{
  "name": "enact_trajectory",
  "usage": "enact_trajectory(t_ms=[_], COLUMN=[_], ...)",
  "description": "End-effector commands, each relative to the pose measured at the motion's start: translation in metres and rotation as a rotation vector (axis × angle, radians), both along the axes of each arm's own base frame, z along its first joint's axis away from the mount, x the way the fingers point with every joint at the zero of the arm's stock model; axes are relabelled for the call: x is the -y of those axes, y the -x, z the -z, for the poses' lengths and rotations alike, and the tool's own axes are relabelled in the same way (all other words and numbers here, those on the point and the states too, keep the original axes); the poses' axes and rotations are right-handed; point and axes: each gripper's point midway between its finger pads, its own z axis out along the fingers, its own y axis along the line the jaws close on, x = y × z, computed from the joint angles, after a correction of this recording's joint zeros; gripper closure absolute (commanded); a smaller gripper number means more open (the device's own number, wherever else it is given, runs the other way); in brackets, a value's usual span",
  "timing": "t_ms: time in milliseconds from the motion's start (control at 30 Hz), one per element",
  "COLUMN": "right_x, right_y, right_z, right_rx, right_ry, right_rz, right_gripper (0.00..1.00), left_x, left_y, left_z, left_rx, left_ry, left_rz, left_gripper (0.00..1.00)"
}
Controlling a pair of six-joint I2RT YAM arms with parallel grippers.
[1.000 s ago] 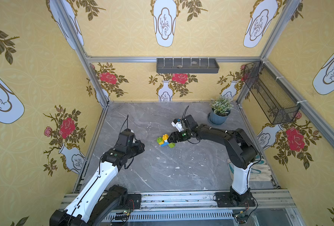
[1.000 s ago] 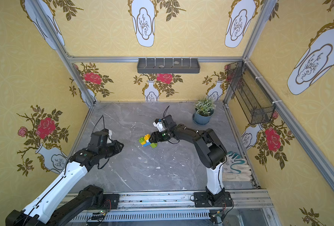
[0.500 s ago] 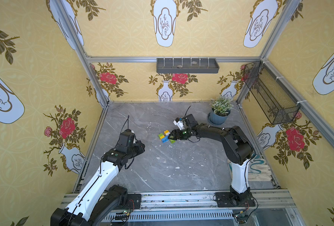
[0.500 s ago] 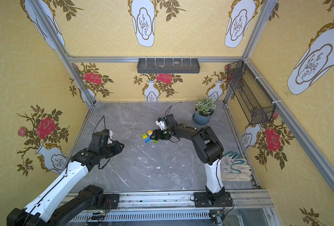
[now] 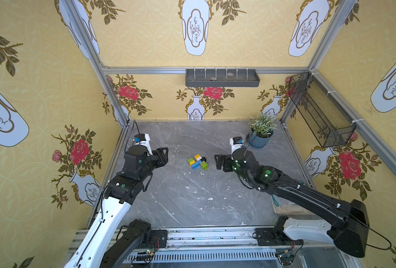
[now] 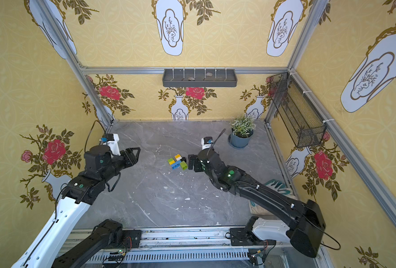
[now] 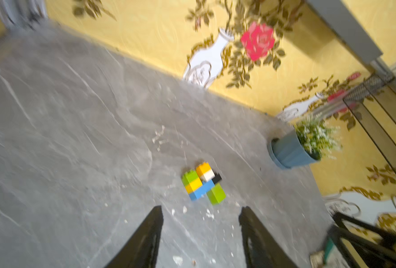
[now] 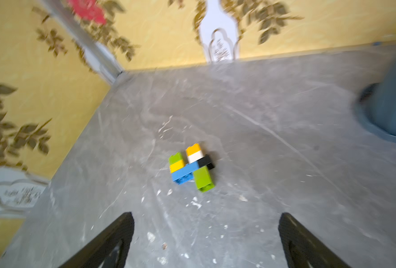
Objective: Assemble the number 4 with lego
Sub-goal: Reset both arms
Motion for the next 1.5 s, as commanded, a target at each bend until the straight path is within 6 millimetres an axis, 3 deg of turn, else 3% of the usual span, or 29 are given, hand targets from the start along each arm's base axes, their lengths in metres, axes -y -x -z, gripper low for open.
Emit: enact_trajectory(t_ms=[0, 133, 200, 333, 400, 500, 600, 667, 767, 867, 933, 1067, 1133, 1167, 1233, 1467], right_x=[0.06, 0.12, 0.149, 0.24, 0.281, 0.321, 0.352, 0.361, 0.361, 0.348, 0.343, 0.311, 0.298, 0.297, 0.298, 0.297], right_y=[-0.002, -0.002, -0.01, -0.026, -0.019, -0.009, -0.001, -0.004, -0.024, -0.043, -0.054, -0.082, -0.082, -0.082, -0.08, -0.081], right_z=[-0.003, 0.013, 0.027, 0.073, 0.085, 0.102, 0.128, 0.14, 0.132, 0.134, 0.138, 0.149, 0.162, 0.151, 0.16, 0.156], right_rx=[0.066, 0.191, 0.215, 0.119, 0.117, 0.122, 0.075, 0.087, 0.18, 0.248, 0.267, 0.196, 0.206, 0.278, 0.208, 0.234], right_ry=[0.024, 0.18, 0.241, 0.227, 0.194, 0.203, 0.237, 0.284, 0.209, 0.102, 0.136, 0.17, 0.185, 0.197, 0.174, 0.215], right_rz=[0.25, 0.45, 0.549, 0.846, 1.003, 1.124, 1.208, 1.171, 1.071, 0.912, 0.846, 0.651, 0.564, 0.574, 0.58, 0.601], right_gripper=[0.03, 0.02, 0.02, 0.02, 0.02, 0.02, 0.02, 0.02, 0.02, 0.03, 0.02, 0.03, 0.02, 0.02, 0.03, 0.02], left_x=[-0.059, -0.11, -0.129, -0.165, -0.17, -0.165, -0.164, -0.155, -0.141, -0.132, -0.129, -0.131, -0.129, -0.13, -0.129, -0.128], left_y=[-0.011, -0.017, -0.022, -0.024, -0.026, -0.04, -0.045, -0.047, -0.052, -0.049, -0.048, -0.043, -0.047, -0.046, -0.046, -0.045], left_z=[-0.018, 0.007, 0.029, 0.109, 0.139, 0.165, 0.172, 0.172, 0.177, 0.177, 0.179, 0.181, 0.187, 0.187, 0.185, 0.184], left_rx=[0.125, 0.186, 0.183, 0.034, -0.008, -0.023, 0.008, 0.066, 0.087, 0.131, 0.137, 0.201, 0.157, 0.159, 0.171, 0.18], left_ry=[-0.228, -0.438, -0.517, -0.562, -0.611, -0.692, -0.682, -0.651, -0.641, -0.632, -0.63, -0.617, -0.613, -0.608, -0.61, -0.609], left_rz=[-0.288, -0.587, -0.658, -0.725, -0.711, -0.631, -0.613, -0.547, -0.444, -0.388, -0.366, -0.377, -0.356, -0.356, -0.354, -0.349], left_gripper=[0.34, 0.1, 0.05, 0.03, 0.02, 0.0, 0.0, 0.0, 0.0, 0.0, 0.0, 0.0, 0.0, 0.0, 0.0, 0.0])
